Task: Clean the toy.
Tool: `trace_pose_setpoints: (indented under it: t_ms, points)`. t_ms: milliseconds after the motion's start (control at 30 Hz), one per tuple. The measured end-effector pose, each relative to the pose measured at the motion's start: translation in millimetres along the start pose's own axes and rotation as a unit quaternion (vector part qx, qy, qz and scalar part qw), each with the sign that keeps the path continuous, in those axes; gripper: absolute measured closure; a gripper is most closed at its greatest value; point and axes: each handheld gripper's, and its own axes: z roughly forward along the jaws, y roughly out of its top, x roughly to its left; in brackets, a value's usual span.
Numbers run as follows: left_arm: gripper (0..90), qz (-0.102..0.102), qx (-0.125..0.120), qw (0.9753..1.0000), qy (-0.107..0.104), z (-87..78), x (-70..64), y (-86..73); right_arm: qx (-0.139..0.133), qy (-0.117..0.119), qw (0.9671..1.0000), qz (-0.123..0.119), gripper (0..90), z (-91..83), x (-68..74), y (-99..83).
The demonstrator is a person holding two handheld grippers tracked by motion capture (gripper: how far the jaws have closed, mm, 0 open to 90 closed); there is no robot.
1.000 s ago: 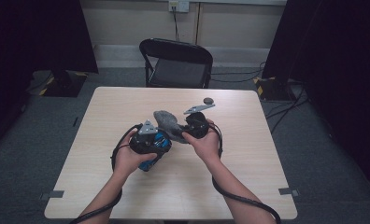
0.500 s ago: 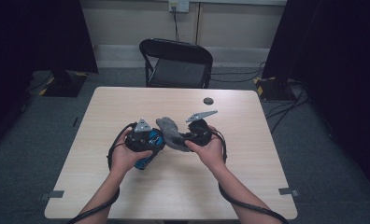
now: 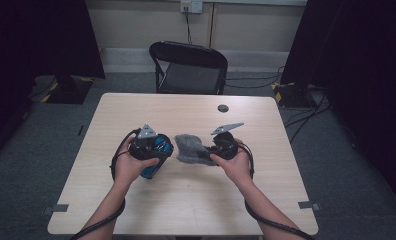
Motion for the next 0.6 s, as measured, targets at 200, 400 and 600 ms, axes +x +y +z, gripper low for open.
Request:
trace_pose_setpoints:
  t_ms: [200,400,600]
  points:
    - [25.6,0.009,-0.001,0.9999,-0.012,-0.3,-6.5,3.8,-0.015,-0.041,0.9989,0.016,75.0,-10.3,-19.9,8.0]
    - [25.6,0.021,0.001,0.9993,-0.030,3.8,-16.9,7.1,-0.022,-0.063,0.9976,0.020,75.1,-11.8,-25.4,22.0]
    - [25.5,0.033,-0.002,0.9985,-0.045,5.6,-28.6,11.1,-0.032,-0.068,0.9971,0.011,75.1,-4.8,-19.1,39.2]
